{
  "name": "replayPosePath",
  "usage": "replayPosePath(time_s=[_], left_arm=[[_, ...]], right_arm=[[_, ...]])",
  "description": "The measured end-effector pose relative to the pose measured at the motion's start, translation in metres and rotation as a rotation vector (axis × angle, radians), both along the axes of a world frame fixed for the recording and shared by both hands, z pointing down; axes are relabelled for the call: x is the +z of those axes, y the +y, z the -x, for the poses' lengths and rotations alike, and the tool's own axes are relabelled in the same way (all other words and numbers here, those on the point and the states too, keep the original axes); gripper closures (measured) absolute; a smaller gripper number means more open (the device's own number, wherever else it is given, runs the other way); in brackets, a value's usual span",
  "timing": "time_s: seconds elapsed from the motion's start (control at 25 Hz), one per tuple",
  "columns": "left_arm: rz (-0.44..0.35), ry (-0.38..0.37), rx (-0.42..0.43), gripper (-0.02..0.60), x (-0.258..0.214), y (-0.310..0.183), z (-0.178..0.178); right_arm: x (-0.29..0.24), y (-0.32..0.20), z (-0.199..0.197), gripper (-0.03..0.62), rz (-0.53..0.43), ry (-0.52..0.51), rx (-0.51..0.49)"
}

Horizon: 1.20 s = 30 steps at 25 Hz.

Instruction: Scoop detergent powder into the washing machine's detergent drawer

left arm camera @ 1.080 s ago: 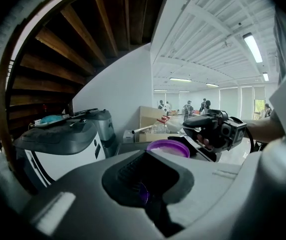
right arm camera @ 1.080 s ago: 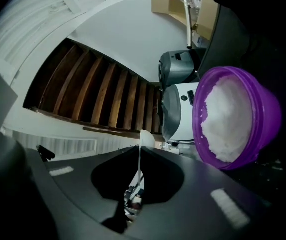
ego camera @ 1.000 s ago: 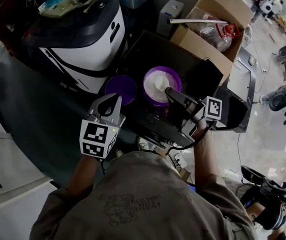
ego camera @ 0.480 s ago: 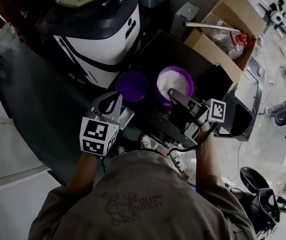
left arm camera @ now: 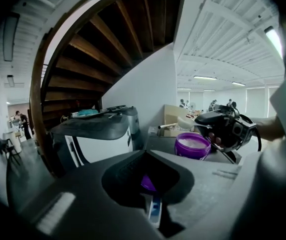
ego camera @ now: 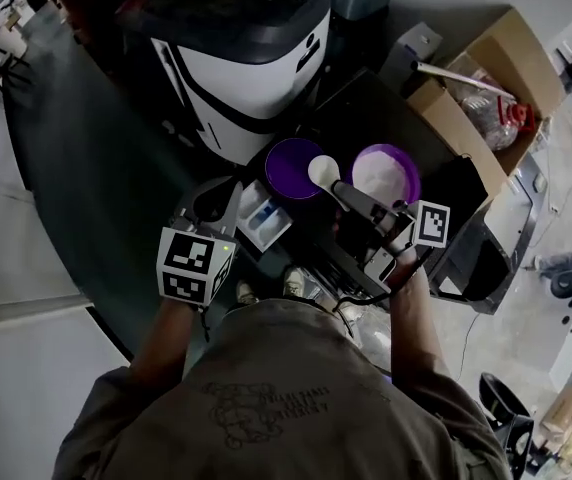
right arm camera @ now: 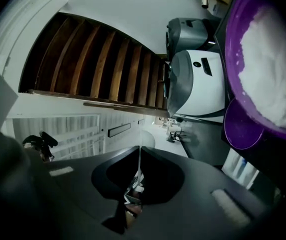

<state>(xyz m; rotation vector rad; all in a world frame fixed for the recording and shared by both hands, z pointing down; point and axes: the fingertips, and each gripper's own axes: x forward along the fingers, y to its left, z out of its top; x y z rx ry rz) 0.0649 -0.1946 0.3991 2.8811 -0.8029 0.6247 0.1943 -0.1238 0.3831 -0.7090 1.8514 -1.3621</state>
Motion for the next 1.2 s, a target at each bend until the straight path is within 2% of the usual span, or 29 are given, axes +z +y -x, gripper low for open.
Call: replayPosePath(time_s=[0.48,0.76,1.04,1.2], left_arm=[[0.011,-0.017,-0.143,0.581,0.006,-0.022,0.06],[0.02,-0.023,-0.187,0.581,0.009,-0.029,0.078],[0.061,-0.022,-0.213,0.581,0.024,-0.037,0.087],[0.09,-0.021,-0.227,0.581,0.036,-0.038,0.092]], right_arm=[[0.011,-0.039,0.064,0.559,0.01,0.041,-0.171],[0.024,-0.055,0.084,0.559,0.005,0.198,-0.172],[0.053,-0.061,0.106,0.559,0.036,0.236,-0.202],[0.078,-0.062,0.117,0.559,0.079,0.314,-0.233]])
